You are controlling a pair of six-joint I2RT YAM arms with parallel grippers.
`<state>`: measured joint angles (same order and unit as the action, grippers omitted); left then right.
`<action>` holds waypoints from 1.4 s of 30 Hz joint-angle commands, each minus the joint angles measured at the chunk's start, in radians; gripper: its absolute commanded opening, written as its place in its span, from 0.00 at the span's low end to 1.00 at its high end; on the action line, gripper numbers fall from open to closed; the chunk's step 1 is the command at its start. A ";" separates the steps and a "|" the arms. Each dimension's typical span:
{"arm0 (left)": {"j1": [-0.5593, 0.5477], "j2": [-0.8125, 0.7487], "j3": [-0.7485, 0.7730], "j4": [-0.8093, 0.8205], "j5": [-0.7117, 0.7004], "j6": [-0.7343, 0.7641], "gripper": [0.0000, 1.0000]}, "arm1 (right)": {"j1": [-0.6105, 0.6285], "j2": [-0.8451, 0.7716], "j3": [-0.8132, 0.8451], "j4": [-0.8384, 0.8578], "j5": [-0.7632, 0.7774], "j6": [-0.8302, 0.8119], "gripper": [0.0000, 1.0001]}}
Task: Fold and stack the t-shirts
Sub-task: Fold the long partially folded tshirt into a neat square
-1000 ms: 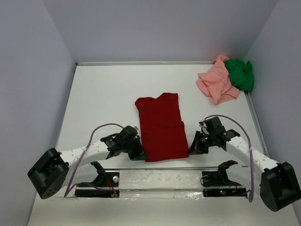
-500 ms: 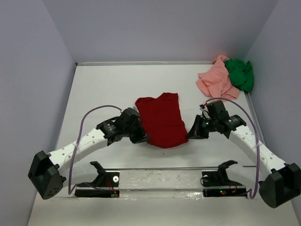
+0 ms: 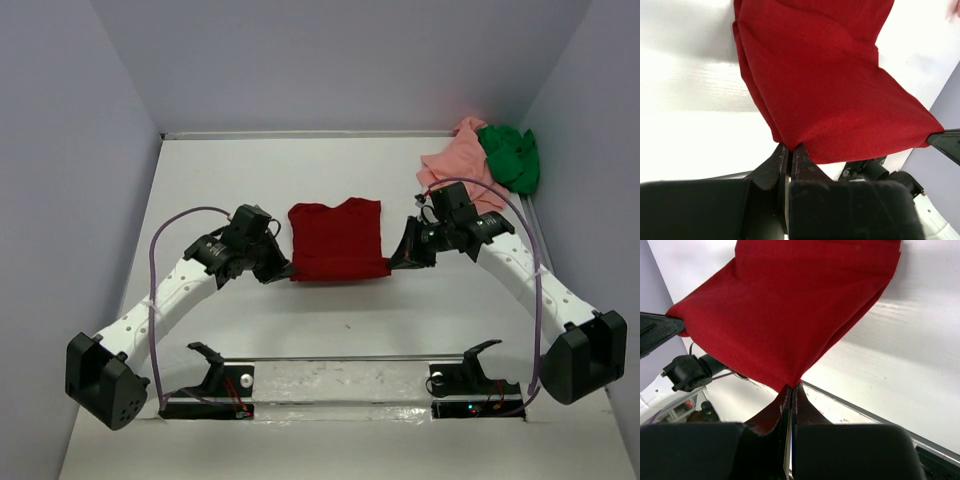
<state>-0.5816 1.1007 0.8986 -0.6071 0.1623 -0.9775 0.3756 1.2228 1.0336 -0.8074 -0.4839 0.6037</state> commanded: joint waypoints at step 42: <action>0.279 0.657 0.647 -0.072 0.109 0.399 0.00 | -0.121 0.566 0.556 -0.015 -0.013 -0.156 0.00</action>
<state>-0.3199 1.7485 1.4620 -0.6590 0.2733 -0.6224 0.2832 1.7763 1.5265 -0.8253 -0.5045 0.4744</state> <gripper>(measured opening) 0.062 0.012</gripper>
